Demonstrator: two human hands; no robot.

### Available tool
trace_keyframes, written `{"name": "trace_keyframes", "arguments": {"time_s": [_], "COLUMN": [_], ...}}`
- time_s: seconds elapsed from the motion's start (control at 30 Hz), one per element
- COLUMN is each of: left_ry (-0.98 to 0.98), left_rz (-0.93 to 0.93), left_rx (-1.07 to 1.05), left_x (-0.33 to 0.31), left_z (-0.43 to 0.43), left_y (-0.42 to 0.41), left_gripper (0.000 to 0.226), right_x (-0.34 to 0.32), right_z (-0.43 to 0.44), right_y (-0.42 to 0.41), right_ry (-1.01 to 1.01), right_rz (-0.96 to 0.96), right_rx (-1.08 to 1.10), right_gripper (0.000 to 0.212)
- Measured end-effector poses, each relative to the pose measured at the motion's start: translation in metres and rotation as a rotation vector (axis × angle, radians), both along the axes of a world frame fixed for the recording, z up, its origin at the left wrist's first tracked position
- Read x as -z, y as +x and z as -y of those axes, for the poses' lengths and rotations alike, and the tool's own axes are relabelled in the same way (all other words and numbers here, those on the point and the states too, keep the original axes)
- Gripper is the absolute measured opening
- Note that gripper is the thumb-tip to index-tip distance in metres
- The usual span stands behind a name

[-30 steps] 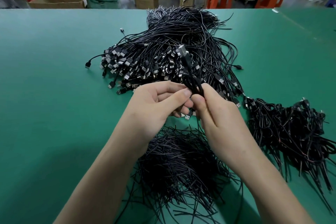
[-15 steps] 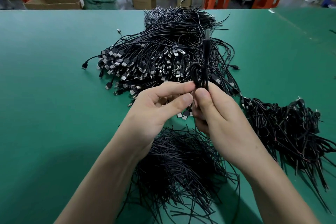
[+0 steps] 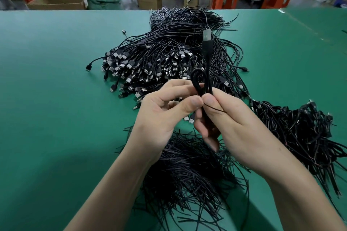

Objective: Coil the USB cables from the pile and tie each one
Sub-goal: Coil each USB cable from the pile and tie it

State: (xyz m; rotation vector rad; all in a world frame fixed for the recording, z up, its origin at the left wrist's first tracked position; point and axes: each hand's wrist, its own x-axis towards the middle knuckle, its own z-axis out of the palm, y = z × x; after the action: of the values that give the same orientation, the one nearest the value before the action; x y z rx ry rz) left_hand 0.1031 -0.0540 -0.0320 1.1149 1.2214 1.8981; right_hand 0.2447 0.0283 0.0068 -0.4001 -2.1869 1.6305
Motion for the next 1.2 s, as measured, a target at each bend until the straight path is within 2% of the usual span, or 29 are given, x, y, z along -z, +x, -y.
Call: {"name": "trace_keyframes", "arguments": {"time_s": [0.13, 0.27, 0.33, 0.4, 0.5, 0.67, 0.77, 0.97, 1.07, 1.13, 1.2], "left_ry": [-0.050, -0.078, -0.080, -0.065, -0.054, -0.091, -0.091, -0.065, -0.060, -0.066, -0.067], "left_rz": [-0.005, -0.008, 0.016, 0.026, -0.022, -0.089, -0.119, -0.325, -0.365, -0.320, -0.301], "left_rx": [0.070, 0.126, 0.153, 0.189, 0.173, 0.120, 0.098, -0.051, -0.120, -0.134, -0.142], "left_x": [0.000, 0.000, -0.003, -0.005, -0.008, -0.008, -0.007, -0.013, -0.011, -0.011, -0.011], "left_z": [0.002, 0.003, 0.004, 0.006, 0.007, 0.008, 0.008, 0.005, 0.004, 0.004, 0.004], "left_y": [-0.003, -0.002, 0.000, 0.003, 0.005, 0.001, 0.000, 0.004, 0.005, 0.006, 0.005], "left_gripper": [0.022, 0.026, 0.022, 0.015, 0.010, 0.028, 0.033, 0.035, 0.036, 0.035, 0.033], "right_x": [-0.002, 0.001, 0.004, 0.006, 0.007, 0.010, 0.012, 0.012, 0.011, 0.011, 0.013], "right_z": [-0.004, -0.005, -0.007, -0.009, -0.008, -0.010, -0.011, -0.003, 0.000, 0.001, 0.000], "right_y": [0.005, 0.005, 0.007, 0.009, 0.009, 0.006, 0.006, 0.000, -0.002, -0.003, -0.005], "right_ry": [-0.118, -0.297, -0.318, -0.355, -0.500, -0.726, -0.812, -0.698, -0.671, -0.520, -0.220], "right_rz": [0.040, 0.055, 0.101, 0.123, 0.083, 0.007, -0.025, -0.028, -0.020, -0.020, -0.001], "right_rx": [-0.104, -0.116, -0.132, -0.185, -0.317, -0.431, -0.405, -0.247, -0.188, -0.122, 0.026], "right_gripper": [0.037, 0.037, 0.041, 0.036, 0.031, 0.026, 0.021, 0.025, 0.028, 0.032, 0.030]}}
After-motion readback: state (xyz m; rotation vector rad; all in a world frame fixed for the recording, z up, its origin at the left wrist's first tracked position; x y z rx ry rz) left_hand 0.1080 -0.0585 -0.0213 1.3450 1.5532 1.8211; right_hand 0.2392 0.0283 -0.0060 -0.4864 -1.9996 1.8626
